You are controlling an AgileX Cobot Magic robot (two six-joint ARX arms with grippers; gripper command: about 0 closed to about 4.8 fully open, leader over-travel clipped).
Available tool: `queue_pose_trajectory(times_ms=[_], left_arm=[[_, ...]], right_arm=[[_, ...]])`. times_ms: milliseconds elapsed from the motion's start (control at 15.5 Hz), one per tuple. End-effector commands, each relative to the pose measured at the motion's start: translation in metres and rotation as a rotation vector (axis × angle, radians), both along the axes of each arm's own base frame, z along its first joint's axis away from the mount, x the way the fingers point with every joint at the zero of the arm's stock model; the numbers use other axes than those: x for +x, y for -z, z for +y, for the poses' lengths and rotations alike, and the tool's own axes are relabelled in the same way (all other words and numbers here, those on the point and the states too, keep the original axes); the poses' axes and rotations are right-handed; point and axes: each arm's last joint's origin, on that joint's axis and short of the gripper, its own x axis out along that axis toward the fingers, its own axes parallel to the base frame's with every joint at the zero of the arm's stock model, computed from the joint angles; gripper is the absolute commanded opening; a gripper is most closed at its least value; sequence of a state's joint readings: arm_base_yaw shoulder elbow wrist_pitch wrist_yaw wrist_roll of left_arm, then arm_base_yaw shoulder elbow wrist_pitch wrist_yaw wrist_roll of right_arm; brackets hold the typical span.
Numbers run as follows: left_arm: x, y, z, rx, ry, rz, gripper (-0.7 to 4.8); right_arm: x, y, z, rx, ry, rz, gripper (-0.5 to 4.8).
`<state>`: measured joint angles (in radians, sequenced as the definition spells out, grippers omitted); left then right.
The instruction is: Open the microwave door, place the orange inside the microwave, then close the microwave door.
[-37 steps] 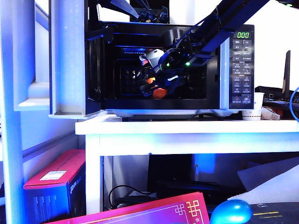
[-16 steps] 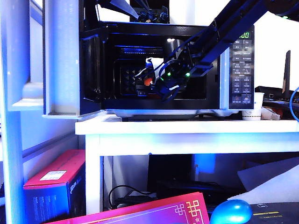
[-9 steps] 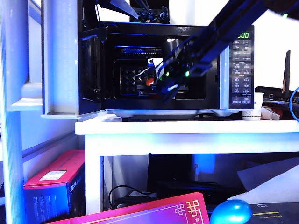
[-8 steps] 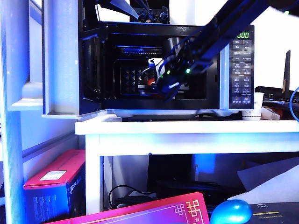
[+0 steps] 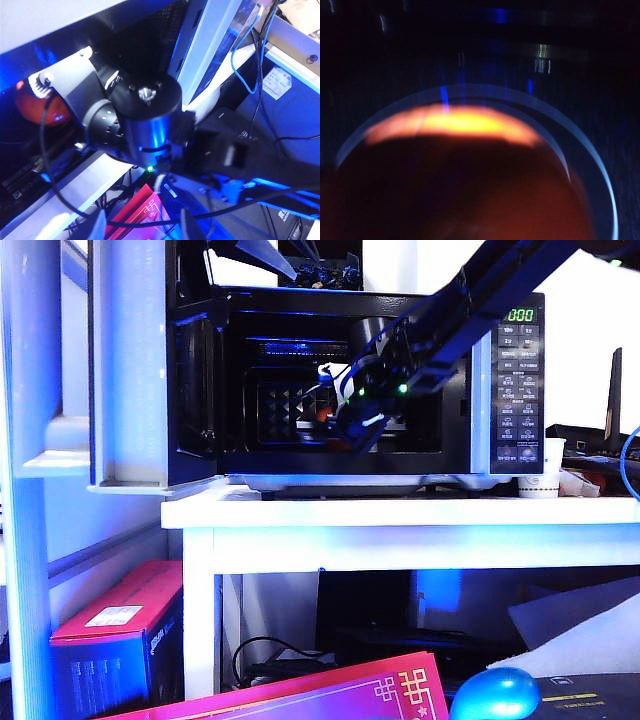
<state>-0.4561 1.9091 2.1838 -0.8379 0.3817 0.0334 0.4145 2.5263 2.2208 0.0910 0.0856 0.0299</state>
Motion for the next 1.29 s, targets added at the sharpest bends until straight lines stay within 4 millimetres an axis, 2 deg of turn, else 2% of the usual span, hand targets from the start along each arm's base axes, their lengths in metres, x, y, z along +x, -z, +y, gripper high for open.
queue_pose_trajectory(times_ms=[64,258,516,774,1225,1290], left_arm=[[-0.002,-0.002,0.001,-0.001,0.002,-0.009,2.06],[-0.001,-0.002,0.001,-0.001,0.002,-0.009,2.06],[-0.002,-0.002,0.001,-0.001,0.002,-0.009,2.06],[-0.002,-0.002,0.0,-0.002,0.004,-0.009,2.06],[-0.002,-0.002,0.0,-0.001,0.004,-0.01,2.06],[-0.002,-0.002,0.0,-0.001,0.005,-0.01,2.06]], right_arm=[[0.001,-0.007,0.0,0.013,0.013,-0.049,4.79],[-0.008,-0.02,-0.004,-0.058,0.011,0.033,4.79],[-0.017,-0.041,-0.007,-0.157,-0.002,0.031,4.79],[-0.015,-0.026,0.001,-0.512,-0.049,-0.071,4.79],[-0.026,-0.037,0.002,-0.552,0.007,0.01,4.79],[-0.028,-0.044,0.002,-0.491,0.001,0.014,4.79]])
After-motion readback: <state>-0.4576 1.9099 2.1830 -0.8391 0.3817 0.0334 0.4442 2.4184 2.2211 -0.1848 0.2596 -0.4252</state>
